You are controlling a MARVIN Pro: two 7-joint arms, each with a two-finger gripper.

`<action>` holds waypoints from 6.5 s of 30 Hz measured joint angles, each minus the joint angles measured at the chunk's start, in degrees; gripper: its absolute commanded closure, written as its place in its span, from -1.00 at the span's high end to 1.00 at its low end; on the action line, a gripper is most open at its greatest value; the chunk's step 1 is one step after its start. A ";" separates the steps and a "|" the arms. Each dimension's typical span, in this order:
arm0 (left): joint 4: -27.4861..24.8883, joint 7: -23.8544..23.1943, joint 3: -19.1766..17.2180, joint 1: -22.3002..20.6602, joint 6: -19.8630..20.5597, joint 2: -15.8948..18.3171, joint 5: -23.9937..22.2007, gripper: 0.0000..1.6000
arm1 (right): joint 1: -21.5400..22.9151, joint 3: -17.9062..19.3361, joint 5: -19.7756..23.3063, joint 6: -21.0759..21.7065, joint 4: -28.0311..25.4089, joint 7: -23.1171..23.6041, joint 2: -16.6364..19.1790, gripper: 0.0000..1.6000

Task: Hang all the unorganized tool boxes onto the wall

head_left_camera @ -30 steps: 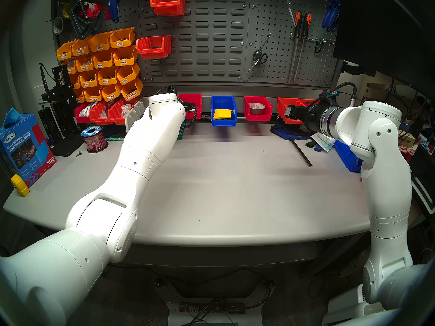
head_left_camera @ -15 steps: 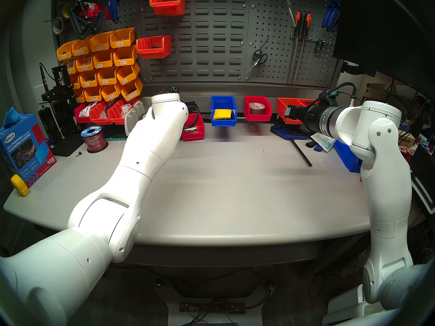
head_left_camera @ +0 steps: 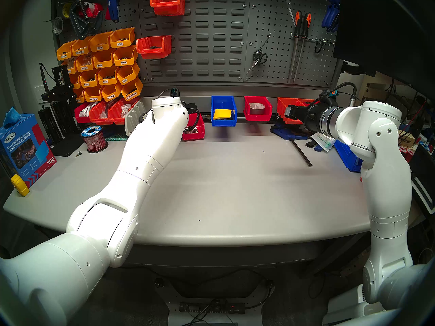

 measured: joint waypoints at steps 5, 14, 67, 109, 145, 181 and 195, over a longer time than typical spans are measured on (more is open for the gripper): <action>-3.44 1.59 -0.45 2.51 -0.04 0.04 0.01 1.00 | 0.00 0.00 -0.01 0.00 0.00 0.00 0.00 1.00; -8.25 3.50 -0.84 7.46 -0.32 0.17 -0.54 1.00 | 0.00 -0.02 -0.01 0.00 -0.01 0.00 0.01 1.00; 0.45 4.27 5.29 12.12 -17.61 0.66 6.54 0.41 | 0.01 -0.02 -0.05 0.00 -0.01 0.00 0.02 1.00; 12.68 -2.24 4.74 5.34 -23.04 -2.00 7.09 -1.00 | -0.01 -0.02 -0.12 0.00 -0.01 0.00 0.16 1.00; -10.85 3.22 0.81 13.12 -16.07 2.15 3.79 -1.00 | 0.01 -0.03 -0.48 0.00 0.00 0.00 0.24 1.00; -0.38 -0.21 2.00 6.28 -18.73 -0.35 4.44 -1.00 | -0.03 0.00 -0.85 0.00 0.03 0.00 0.23 1.00; 1.38 -4.79 3.26 4.15 -20.48 0.56 5.79 -1.00 | -0.01 -0.02 -0.88 0.00 0.01 0.00 0.33 1.00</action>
